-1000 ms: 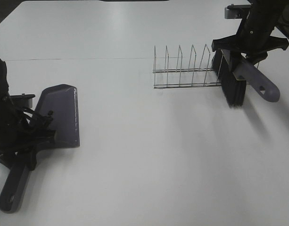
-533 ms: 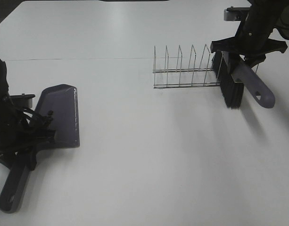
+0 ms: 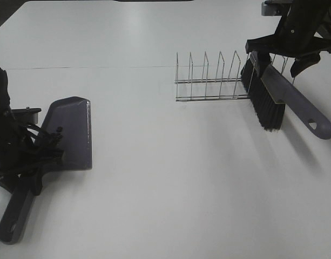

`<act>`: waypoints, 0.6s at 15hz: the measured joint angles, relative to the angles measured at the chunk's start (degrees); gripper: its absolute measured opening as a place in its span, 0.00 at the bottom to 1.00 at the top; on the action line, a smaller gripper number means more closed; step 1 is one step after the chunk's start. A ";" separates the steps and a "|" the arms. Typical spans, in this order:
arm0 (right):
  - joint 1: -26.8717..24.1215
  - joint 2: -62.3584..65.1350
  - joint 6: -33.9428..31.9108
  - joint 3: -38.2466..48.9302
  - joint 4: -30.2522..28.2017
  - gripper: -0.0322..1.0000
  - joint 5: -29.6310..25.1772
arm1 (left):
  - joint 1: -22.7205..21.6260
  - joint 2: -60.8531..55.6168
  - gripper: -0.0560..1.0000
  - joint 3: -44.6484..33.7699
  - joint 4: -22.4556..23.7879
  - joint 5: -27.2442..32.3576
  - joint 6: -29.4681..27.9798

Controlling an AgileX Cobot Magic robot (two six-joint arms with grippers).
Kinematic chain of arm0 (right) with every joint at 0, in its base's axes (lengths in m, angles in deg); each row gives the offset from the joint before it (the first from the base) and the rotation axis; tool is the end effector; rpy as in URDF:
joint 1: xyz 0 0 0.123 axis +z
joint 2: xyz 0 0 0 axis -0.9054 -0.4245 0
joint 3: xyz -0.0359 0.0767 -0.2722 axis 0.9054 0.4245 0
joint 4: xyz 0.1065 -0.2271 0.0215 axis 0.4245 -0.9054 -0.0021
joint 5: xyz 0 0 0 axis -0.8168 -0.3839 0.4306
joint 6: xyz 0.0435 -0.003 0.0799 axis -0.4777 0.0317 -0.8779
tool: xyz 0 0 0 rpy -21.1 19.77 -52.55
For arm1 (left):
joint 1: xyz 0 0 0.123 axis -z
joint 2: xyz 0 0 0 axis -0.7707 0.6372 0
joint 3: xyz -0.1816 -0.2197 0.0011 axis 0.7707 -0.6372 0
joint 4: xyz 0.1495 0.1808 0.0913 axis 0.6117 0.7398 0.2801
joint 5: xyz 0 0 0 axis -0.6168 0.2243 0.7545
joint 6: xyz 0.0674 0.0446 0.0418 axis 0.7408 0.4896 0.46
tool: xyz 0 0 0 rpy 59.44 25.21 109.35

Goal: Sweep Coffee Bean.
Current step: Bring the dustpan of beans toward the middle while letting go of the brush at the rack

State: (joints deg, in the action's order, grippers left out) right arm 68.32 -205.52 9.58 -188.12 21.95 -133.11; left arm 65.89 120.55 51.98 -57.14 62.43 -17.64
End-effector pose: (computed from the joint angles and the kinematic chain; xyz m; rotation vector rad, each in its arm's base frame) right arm 0.4641 0.0232 0.1903 0.1115 2.8538 -0.0349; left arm 0.2952 -0.0878 0.0925 0.0814 -3.0318 0.0509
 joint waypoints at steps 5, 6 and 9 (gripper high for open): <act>0.00 7.16 0.46 0.00 -0.34 0.66 -3.32 | 0.00 0.17 0.37 0.17 -0.11 -2.29 1.20; 0.00 8.37 0.52 0.00 -0.40 0.66 -4.70 | 0.00 0.86 0.37 1.20 -0.11 -2.01 1.38; 0.00 12.72 1.38 1.89 -0.46 0.66 -6.93 | 0.00 4.70 0.37 7.45 -0.11 -0.06 1.60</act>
State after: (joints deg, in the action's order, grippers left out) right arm 68.32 -192.80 10.96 -186.23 21.50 -140.04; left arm 65.89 125.24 59.43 -57.26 62.38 -16.04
